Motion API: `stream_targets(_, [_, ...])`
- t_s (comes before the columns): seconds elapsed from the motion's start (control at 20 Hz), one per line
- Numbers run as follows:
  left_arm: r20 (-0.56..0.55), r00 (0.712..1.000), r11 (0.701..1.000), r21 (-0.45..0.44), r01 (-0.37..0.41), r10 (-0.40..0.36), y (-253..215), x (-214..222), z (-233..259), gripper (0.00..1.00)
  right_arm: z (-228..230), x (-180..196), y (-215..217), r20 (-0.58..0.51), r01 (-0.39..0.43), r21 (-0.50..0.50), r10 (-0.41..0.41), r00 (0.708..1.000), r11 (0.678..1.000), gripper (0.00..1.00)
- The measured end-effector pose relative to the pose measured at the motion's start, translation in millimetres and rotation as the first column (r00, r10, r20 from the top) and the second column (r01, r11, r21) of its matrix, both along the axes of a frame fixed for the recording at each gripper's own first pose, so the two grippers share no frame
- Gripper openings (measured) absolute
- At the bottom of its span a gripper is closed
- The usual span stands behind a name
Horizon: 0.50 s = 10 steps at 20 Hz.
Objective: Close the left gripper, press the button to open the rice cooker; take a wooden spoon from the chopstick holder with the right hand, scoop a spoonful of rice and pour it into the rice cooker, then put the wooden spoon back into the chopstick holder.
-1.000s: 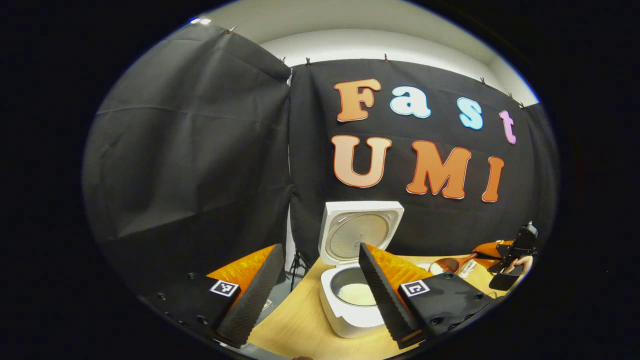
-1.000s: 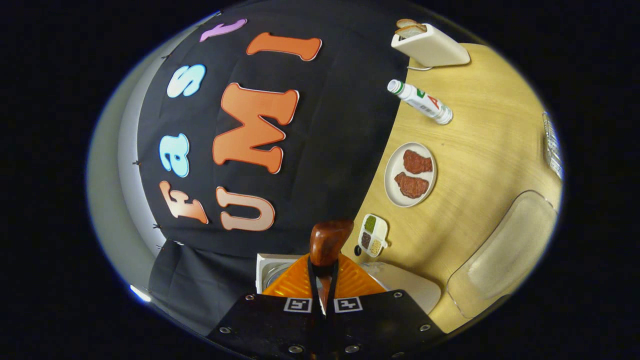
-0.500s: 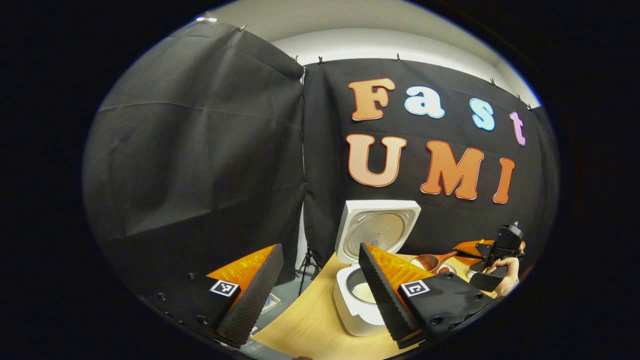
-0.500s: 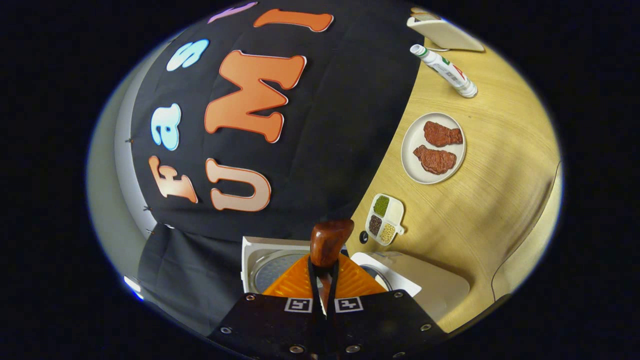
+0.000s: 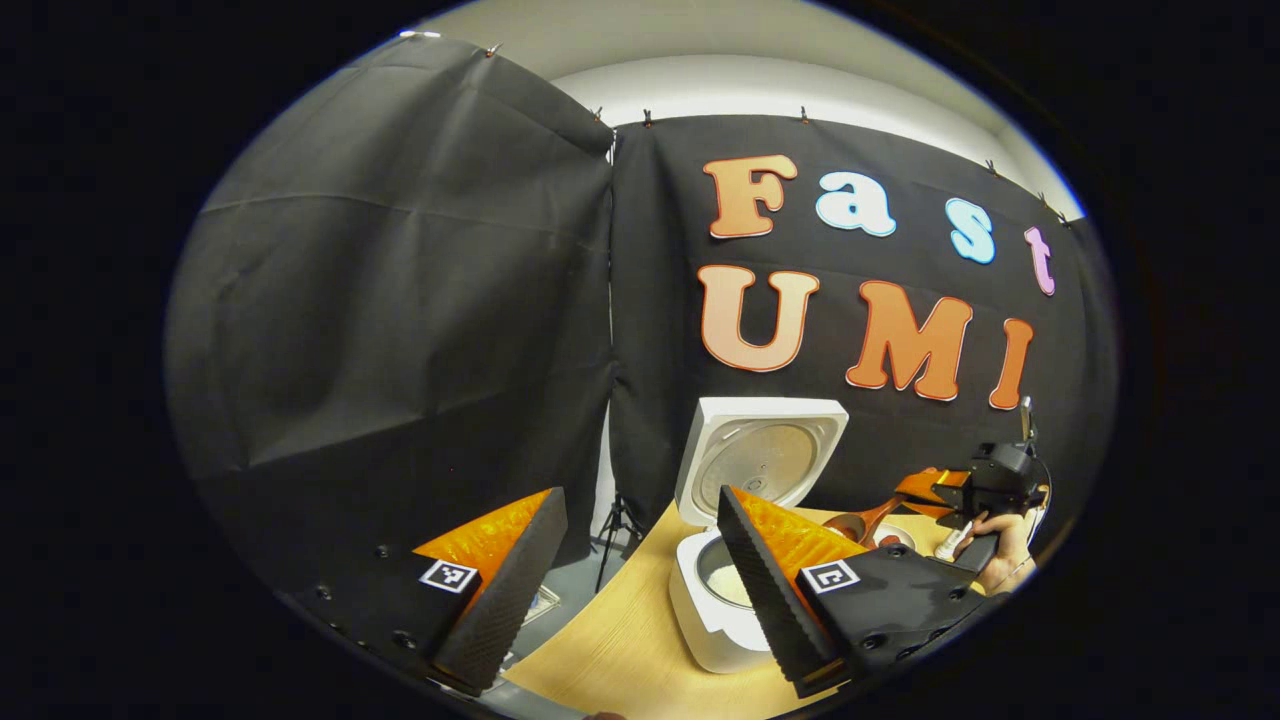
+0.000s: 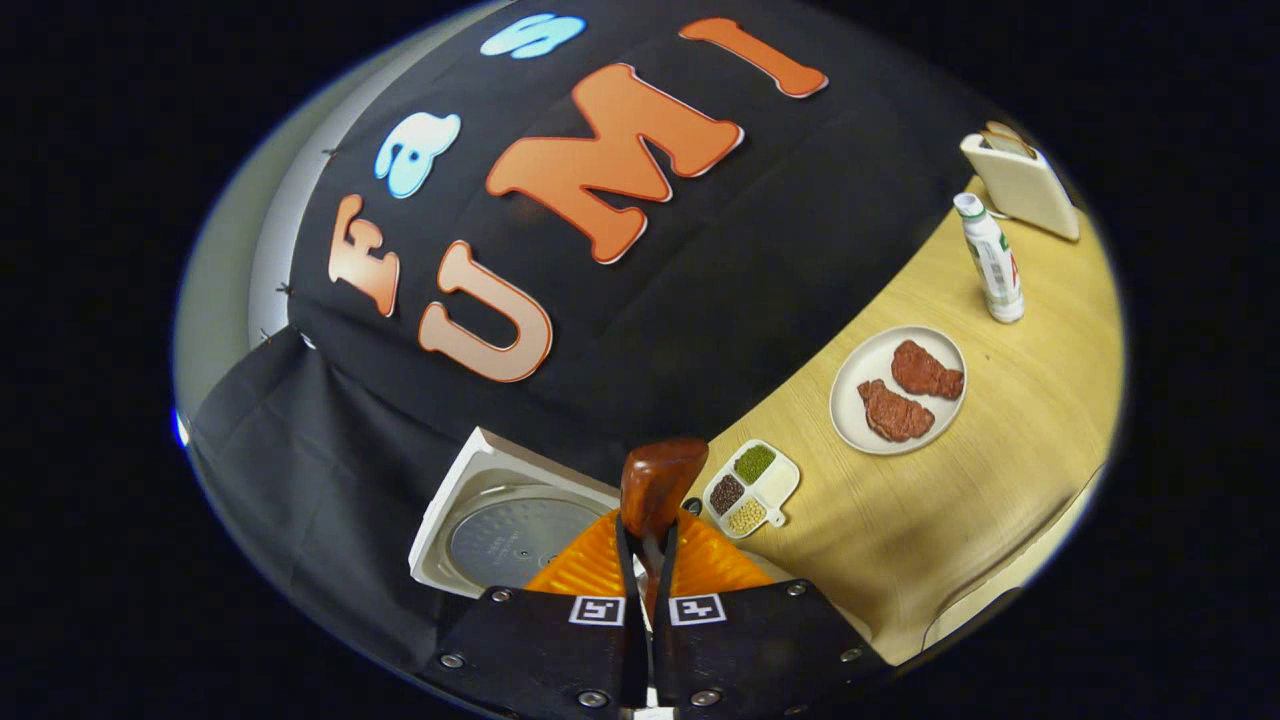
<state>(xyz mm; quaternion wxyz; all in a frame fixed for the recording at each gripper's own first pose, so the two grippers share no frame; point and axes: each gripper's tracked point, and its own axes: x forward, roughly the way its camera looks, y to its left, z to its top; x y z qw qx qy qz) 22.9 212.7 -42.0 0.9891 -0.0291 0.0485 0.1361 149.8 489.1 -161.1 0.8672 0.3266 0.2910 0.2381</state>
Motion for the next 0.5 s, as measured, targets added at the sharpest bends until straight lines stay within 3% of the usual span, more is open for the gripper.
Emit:
stream_targets(0.35, [-0.027, 0.992, 0.991, 0.031, 0.128, -0.127, -28, 8, -8, 1.0, 22, -12, 24, 0.12, -0.073, -0.099, 0.085, 0.989, 0.992, 0.02])
stream_targets(0.5, [-0.05, 0.988, 0.989, 0.034, 0.146, -0.144, -32, 8, -15, 1.0, 29, -15, 29, 0.166, -0.093, -0.14, 0.116, 0.979, 0.986, 0.02])
